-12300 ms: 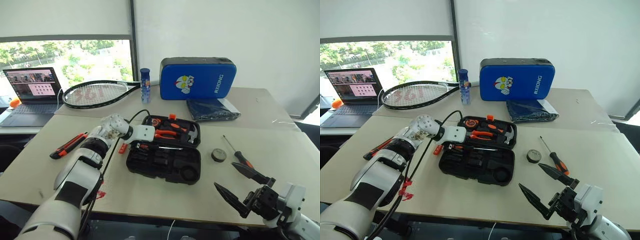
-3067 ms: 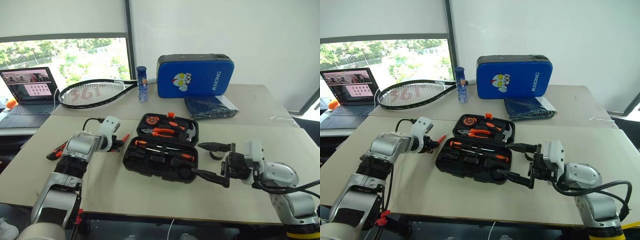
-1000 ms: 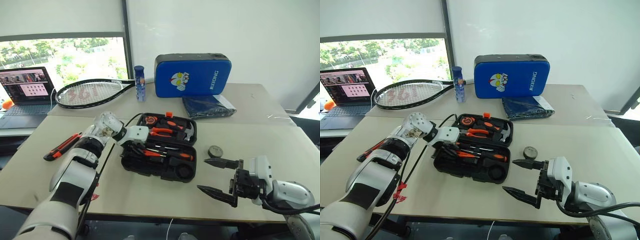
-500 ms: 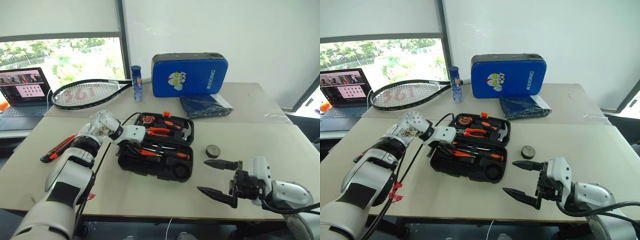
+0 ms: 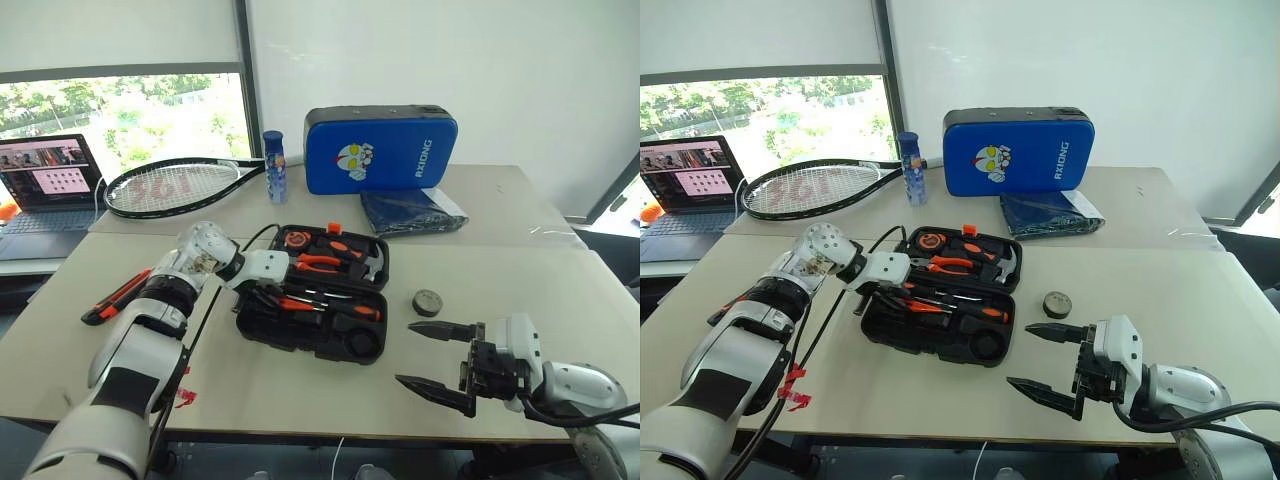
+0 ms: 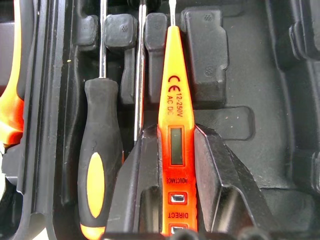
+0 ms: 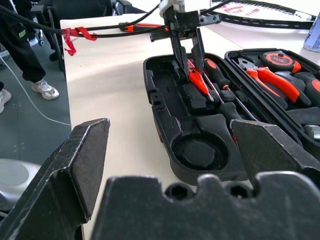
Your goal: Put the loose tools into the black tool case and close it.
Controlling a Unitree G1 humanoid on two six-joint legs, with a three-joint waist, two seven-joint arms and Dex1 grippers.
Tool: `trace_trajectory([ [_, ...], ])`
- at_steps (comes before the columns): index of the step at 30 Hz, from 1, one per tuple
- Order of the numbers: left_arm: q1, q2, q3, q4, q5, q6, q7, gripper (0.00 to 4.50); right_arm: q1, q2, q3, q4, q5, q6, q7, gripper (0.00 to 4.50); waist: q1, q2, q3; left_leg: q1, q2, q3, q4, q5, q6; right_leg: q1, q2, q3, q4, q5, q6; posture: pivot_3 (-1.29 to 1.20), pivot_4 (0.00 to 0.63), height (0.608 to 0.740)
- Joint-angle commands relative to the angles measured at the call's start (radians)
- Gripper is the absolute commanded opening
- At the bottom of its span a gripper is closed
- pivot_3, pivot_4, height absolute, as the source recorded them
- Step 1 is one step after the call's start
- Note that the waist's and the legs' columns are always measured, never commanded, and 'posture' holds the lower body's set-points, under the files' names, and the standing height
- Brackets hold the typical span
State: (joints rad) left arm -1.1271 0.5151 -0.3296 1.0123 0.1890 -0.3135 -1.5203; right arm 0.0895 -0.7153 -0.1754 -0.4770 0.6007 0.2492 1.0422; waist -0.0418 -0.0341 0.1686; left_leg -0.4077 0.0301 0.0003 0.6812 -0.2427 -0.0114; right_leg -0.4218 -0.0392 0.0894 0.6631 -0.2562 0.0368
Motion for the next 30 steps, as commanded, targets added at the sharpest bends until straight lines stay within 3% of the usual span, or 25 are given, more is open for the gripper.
trace_trajectory([
  [1, 0.006, 0.034, 0.009, -0.058, -0.021, -0.031, -0.048, 0.44, -0.015, -0.008, -0.013, -0.001, 0.000, -0.018, 0.008, 4.50, 0.000, 0.000, 0.000, 0.000, 0.000, 0.000, 0.000, 0.000, 0.000, 0.000, 0.000, 0.000, 0.000, 0.000, 0.000, 0.00, 0.150, 0.740],
  [12, 0.010, 0.013, -0.017, -0.036, 0.040, 0.023, 0.052, 0.44, -0.032, -0.004, -0.007, 0.012, 0.002, -0.020, 0.013, 4.50, 0.003, 0.000, 0.000, 0.002, 0.000, 0.000, 0.001, 0.000, 0.000, 0.002, 0.000, 0.000, 0.001, 0.000, 0.000, 0.00, 0.150, 0.740],
  [22, 0.045, 0.002, -0.026, -0.102, 0.011, 0.038, -0.045, 0.44, -0.023, -0.002, -0.007, 0.006, 0.001, -0.019, 0.007, 4.50, 0.001, 0.000, 0.000, 0.001, 0.000, 0.000, 0.002, 0.000, 0.000, 0.002, 0.000, 0.000, 0.001, 0.000, 0.000, 0.00, 0.150, 0.740],
  [30, 0.039, 0.025, -0.067, -0.091, 0.102, 0.110, 0.061, 0.44, -0.029, 0.001, 0.000, 0.009, -0.003, -0.020, 0.004, 4.50, 0.001, 0.000, 0.000, 0.003, 0.000, 0.000, 0.002, 0.000, 0.000, 0.003, 0.000, 0.001, 0.001, 0.000, 0.000, 0.00, 0.150, 0.740],
])
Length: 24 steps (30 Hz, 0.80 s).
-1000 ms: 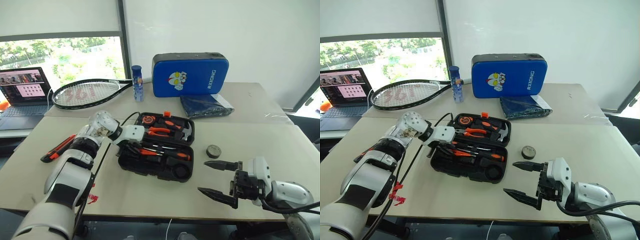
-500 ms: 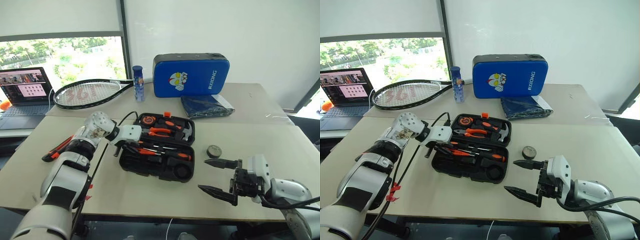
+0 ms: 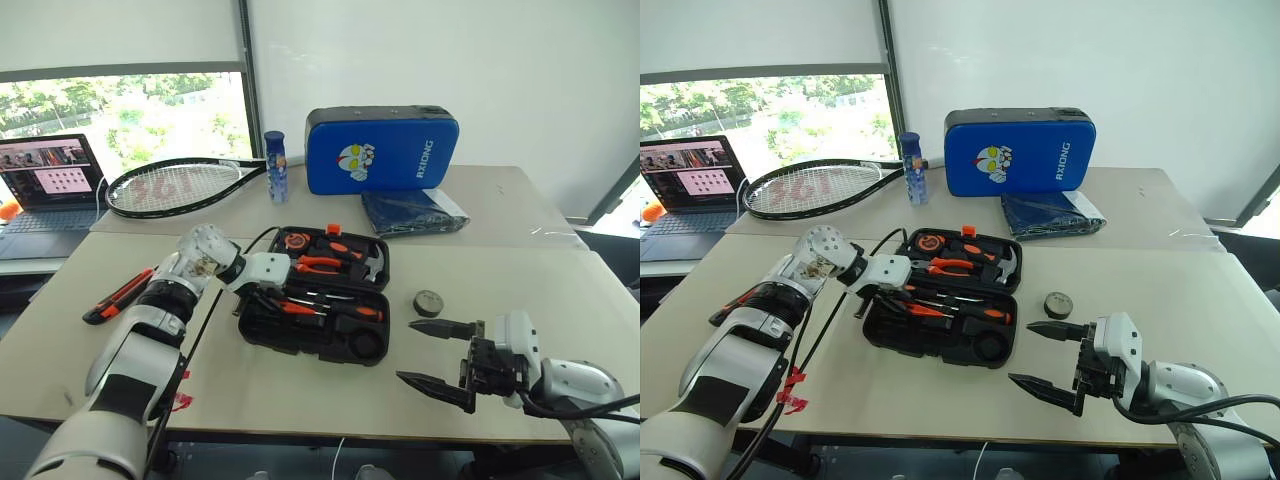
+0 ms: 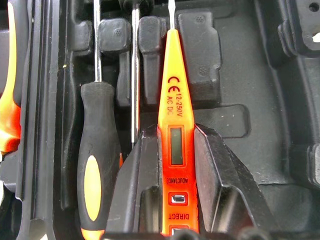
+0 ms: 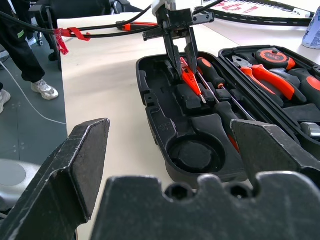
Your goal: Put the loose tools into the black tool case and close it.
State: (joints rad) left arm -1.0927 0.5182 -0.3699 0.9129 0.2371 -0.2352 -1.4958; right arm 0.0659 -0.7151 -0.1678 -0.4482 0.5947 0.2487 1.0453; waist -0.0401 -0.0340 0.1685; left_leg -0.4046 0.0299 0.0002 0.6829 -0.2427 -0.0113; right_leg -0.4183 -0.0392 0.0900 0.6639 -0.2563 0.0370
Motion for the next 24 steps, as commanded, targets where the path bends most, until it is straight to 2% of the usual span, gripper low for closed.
trace_trajectory([
  [1, 0.005, 0.023, -0.030, 0.005, 0.056, 0.039, 0.035, 0.44, -0.007, 0.001, -0.006, -0.019, 0.003, -0.019, 0.002, 4.50, -0.001, 0.000, 0.000, 0.001, 0.000, 0.000, 0.000, 0.000, 0.000, 0.001, 0.000, 0.000, 0.000, 0.000, 0.000, 0.00, 0.150, 0.740],
  [11, 0.051, 0.034, -0.032, -0.108, 0.039, 0.173, 0.017, 0.44, -0.015, 0.000, -0.001, -0.015, 0.003, -0.017, 0.006, 4.50, -0.006, 0.000, 0.000, 0.011, 0.001, 0.000, -0.001, 0.001, 0.001, 0.011, 0.001, 0.001, 0.000, -0.003, 0.006, 0.00, 0.150, 0.740],
  [12, 0.057, 0.032, -0.025, -0.123, 0.026, 0.182, 0.011, 1.44, -0.013, -0.001, -0.002, -0.016, 0.004, -0.017, 0.008, 4.50, -0.007, 0.000, 0.000, 0.012, 0.001, 0.000, -0.001, 0.001, 0.001, 0.011, 0.001, 0.001, 0.000, -0.003, 0.006, 0.00, 0.150, 0.740],
  [15, 0.070, 0.031, 0.001, -0.161, -0.023, 0.162, -0.015, 2.45, -0.013, -0.001, -0.002, -0.012, 0.004, -0.017, 0.011, 4.50, -0.006, 0.000, 0.000, 0.012, 0.001, 0.000, -0.001, 0.001, 0.001, 0.012, 0.002, 0.001, 0.000, -0.003, 0.006, 0.00, 0.150, 0.740],
  [16, 0.069, 0.026, 0.016, -0.164, -0.040, 0.148, -0.001, 2.65, -0.012, -0.001, -0.002, -0.011, 0.003, -0.018, 0.012, 4.50, -0.006, 0.000, 0.000, 0.012, 0.001, 0.000, -0.001, 0.001, 0.001, 0.012, 0.002, 0.001, 0.000, -0.003, 0.005, 0.00, 0.150, 0.740],
  [24, 0.067, 0.041, 0.060, -0.209, -0.123, 0.103, -0.036, 2.65, -0.010, 0.002, 0.002, -0.001, -0.002, -0.020, 0.020, 4.50, 0.001, -0.001, 0.001, 0.008, 0.001, 0.000, -0.001, 0.001, 0.001, 0.010, 0.001, 0.000, -0.003, -0.001, 0.002, 0.00, 0.150, 0.740],
])
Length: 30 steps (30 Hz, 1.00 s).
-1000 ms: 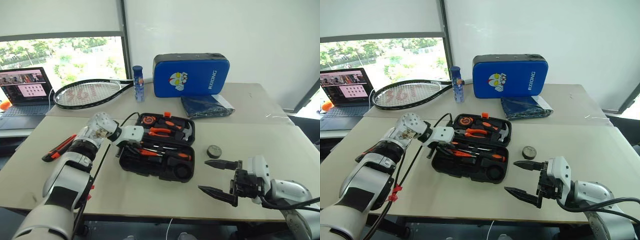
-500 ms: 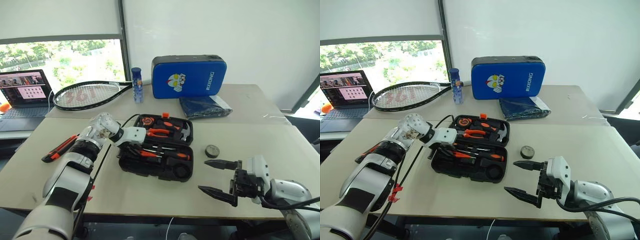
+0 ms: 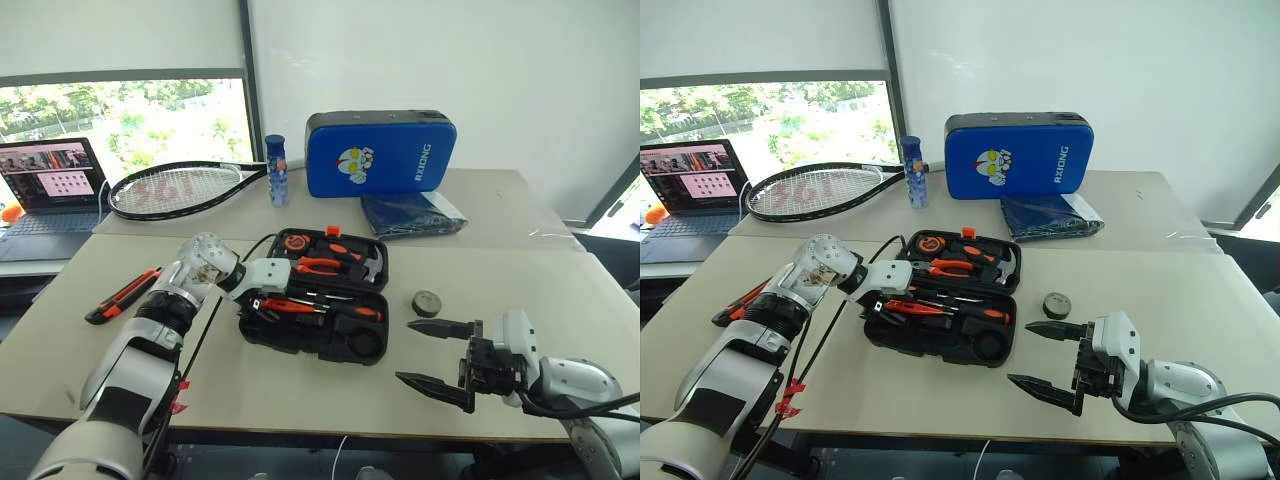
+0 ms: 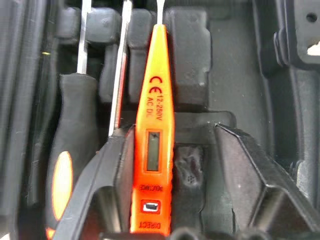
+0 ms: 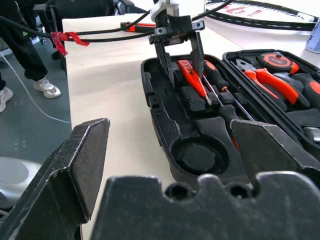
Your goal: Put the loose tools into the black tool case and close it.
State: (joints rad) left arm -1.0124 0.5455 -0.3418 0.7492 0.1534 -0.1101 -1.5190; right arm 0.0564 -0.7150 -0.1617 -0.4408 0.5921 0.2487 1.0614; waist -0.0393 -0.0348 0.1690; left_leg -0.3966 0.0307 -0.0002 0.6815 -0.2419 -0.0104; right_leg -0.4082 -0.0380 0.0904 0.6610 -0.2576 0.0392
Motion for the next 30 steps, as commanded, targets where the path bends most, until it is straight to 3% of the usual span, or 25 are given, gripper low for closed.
trace_trajectory([
  [1, -0.013, 0.015, 0.046, -0.058, -0.060, -0.010, -0.019, 2.65, 0.001, 0.002, -0.004, -0.009, 0.001, -0.020, 0.005, 4.50, 0.001, 0.000, 0.000, 0.000, 0.000, 0.000, 0.000, 0.000, 0.000, 0.000, 0.000, 0.000, 0.000, 0.000, 0.000, 0.00, 0.150, 0.740],
  [7, -0.009, 0.047, 0.078, -0.046, -0.092, -0.025, -0.003, 2.65, -0.001, 0.003, 0.000, -0.005, 0.002, -0.017, 0.009, 4.50, -0.002, 0.000, 0.000, -0.002, 0.000, 0.000, 0.000, 0.000, 0.000, -0.002, 0.000, 0.000, 0.000, 0.000, -0.001, 0.00, 0.150, 0.740],
  [10, 0.001, 0.040, 0.091, -0.028, -0.104, -0.027, 0.025, 1.97, -0.005, 0.004, 0.004, -0.002, 0.001, -0.018, 0.009, 4.50, -0.001, 0.000, 0.000, -0.002, 0.000, -0.001, 0.000, 0.000, 0.000, -0.002, 0.000, 0.000, 0.000, 0.000, -0.001, 0.00, 0.150, 0.740],
  [15, 0.015, 0.028, 0.093, 0.010, -0.103, -0.038, 0.044, 0.12, -0.013, 0.002, 0.005, 0.003, 0.002, -0.020, 0.008, 4.50, 0.001, 0.000, 0.000, -0.002, 0.000, -0.001, 0.000, 0.000, 0.000, -0.002, 0.000, 0.000, -0.001, 0.000, -0.001, 0.00, 0.150, 0.740],
  [30, 0.039, 0.011, 0.038, 0.072, -0.035, -0.048, 0.076, 0.05, -0.026, 0.002, 0.007, 0.004, 0.000, -0.019, -0.001, 4.50, 0.002, 0.000, 0.000, -0.002, 0.000, -0.001, 0.000, 0.000, 0.000, -0.002, 0.000, 0.000, -0.001, 0.001, -0.001, 0.00, 0.150, 0.740],
])
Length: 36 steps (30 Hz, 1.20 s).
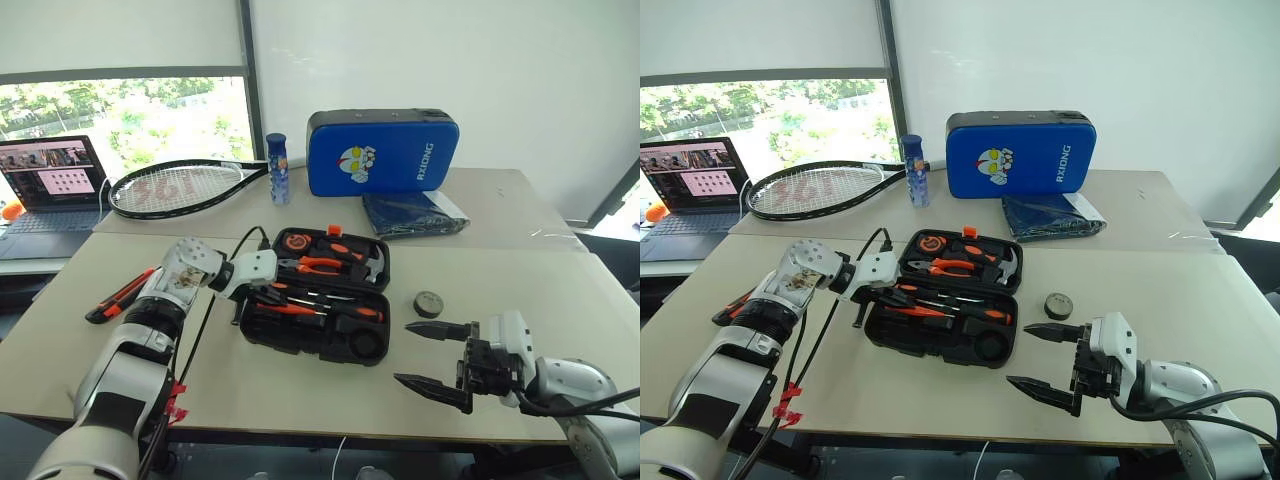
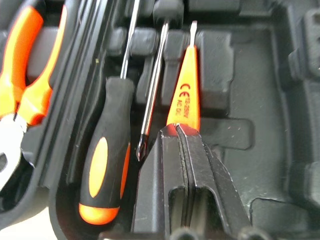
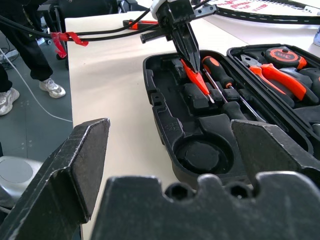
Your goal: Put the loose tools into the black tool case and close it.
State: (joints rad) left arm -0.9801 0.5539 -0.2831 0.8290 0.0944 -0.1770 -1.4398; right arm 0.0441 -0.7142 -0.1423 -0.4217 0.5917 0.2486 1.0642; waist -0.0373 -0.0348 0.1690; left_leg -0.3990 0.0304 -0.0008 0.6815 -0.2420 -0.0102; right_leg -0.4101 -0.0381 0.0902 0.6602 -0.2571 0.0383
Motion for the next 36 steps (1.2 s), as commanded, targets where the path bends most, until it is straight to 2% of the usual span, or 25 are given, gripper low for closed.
trace_trajectory([
  [1, 0.011, 0.004, -0.025, -0.010, 0.030, 0.017, -0.001, 0.05, -0.015, 0.001, -0.012, -0.014, -0.001, -0.019, -0.004, 4.50, 0.000, 0.000, 0.000, 0.000, 0.000, 0.000, 0.000, 0.000, 0.000, 0.000, 0.000, 0.000, 0.000, 0.000, 0.000, 0.00, 0.150, 0.740],
  [10, 0.095, 0.007, -0.037, -0.114, 0.025, 0.033, 0.005, 0.05, -0.028, 0.010, -0.003, 0.003, -0.013, -0.032, -0.009, 4.50, 0.000, 0.001, 0.000, 0.001, 0.000, 0.000, 0.000, 0.000, 0.000, 0.001, 0.000, 0.000, 0.000, 0.000, 0.000, 0.00, 0.150, 0.740],
  [14, 0.116, 0.005, -0.020, -0.146, 0.031, 0.060, 0.074, 0.05, -0.036, 0.017, 0.002, 0.008, -0.019, -0.035, -0.007, 4.50, 0.001, 0.001, -0.001, 0.003, 0.000, 0.000, 0.000, 0.000, 0.000, 0.003, 0.000, 0.000, -0.001, 0.000, 0.000, 0.00, 0.150, 0.740],
  [17, 0.119, 0.000, 0.070, -0.191, -0.081, 0.079, 0.071, 0.05, -0.042, 0.026, 0.000, 0.012, -0.017, -0.044, -0.003, 4.50, 0.004, 0.001, -0.001, 0.003, 0.000, 0.000, 0.000, 0.000, 0.000, 0.004, 0.000, 0.000, -0.001, 0.000, 0.000, 0.00, 0.150, 0.740],
  [21, 0.185, 0.044, 0.191, -0.322, -0.241, 0.170, 0.025, 0.05, -0.047, 0.046, -0.010, 0.020, 0.002, -0.070, 0.011, 4.50, -0.001, 0.000, 0.000, 0.002, 0.000, 0.000, 0.000, 0.000, 0.000, 0.002, 0.000, 0.000, -0.001, 0.000, 0.000, 0.00, 0.150, 0.740],
  [24, 0.355, 0.119, 0.342, -0.498, -0.368, 0.262, 0.063, 0.75, -0.059, 0.078, -0.026, 0.037, 0.021, -0.102, 0.014, 4.50, -0.011, 0.000, 0.000, -0.001, 0.001, 0.001, 0.000, 0.000, 0.000, -0.003, 0.000, 0.001, 0.001, 0.001, -0.001, 0.00, 0.150, 0.740],
  [28, 0.659, 0.163, 0.599, -0.665, -0.497, 0.317, 0.171, 2.15, -0.054, 0.103, -0.031, 0.060, 0.030, -0.140, 0.040, 4.50, -0.024, 0.002, -0.001, -0.002, 0.002, 0.001, -0.004, 0.000, 0.000, -0.010, 0.000, 0.006, 0.004, 0.001, -0.002, 0.00, 0.150, 0.740],
  [33, 0.990, 0.133, 0.931, -0.726, -0.577, 0.316, 0.353, 4.03, -0.051, 0.142, -0.029, 0.096, -0.010, -0.251, 0.063, 4.50, -0.016, -0.001, 0.000, -0.002, 0.004, -0.001, -0.003, 0.000, 0.000, -0.010, -0.003, 0.004, 0.004, 0.001, -0.002, 0.00, 0.150, 0.740],
  [34, 1.037, 0.123, 0.980, -0.724, -0.582, 0.300, 0.385, 4.31, -0.051, 0.148, -0.029, 0.101, -0.011, -0.262, 0.064, 4.50, -0.013, -0.001, 0.000, -0.001, 0.004, -0.001, -0.003, 0.000, 0.000, -0.009, -0.004, 0.004, 0.004, 0.001, -0.002, 0.00, 0.150, 0.740],
  [36, 1.117, 0.100, 1.068, -0.704, -0.596, 0.273, 0.438, 4.42, -0.052, 0.157, -0.023, 0.110, -0.021, -0.288, 0.069, 4.50, -0.003, -0.001, 0.000, 0.000, 0.003, 0.000, -0.003, 0.000, 0.000, -0.008, -0.006, 0.004, 0.004, 0.001, -0.002, 0.00, 0.150, 0.740],
])
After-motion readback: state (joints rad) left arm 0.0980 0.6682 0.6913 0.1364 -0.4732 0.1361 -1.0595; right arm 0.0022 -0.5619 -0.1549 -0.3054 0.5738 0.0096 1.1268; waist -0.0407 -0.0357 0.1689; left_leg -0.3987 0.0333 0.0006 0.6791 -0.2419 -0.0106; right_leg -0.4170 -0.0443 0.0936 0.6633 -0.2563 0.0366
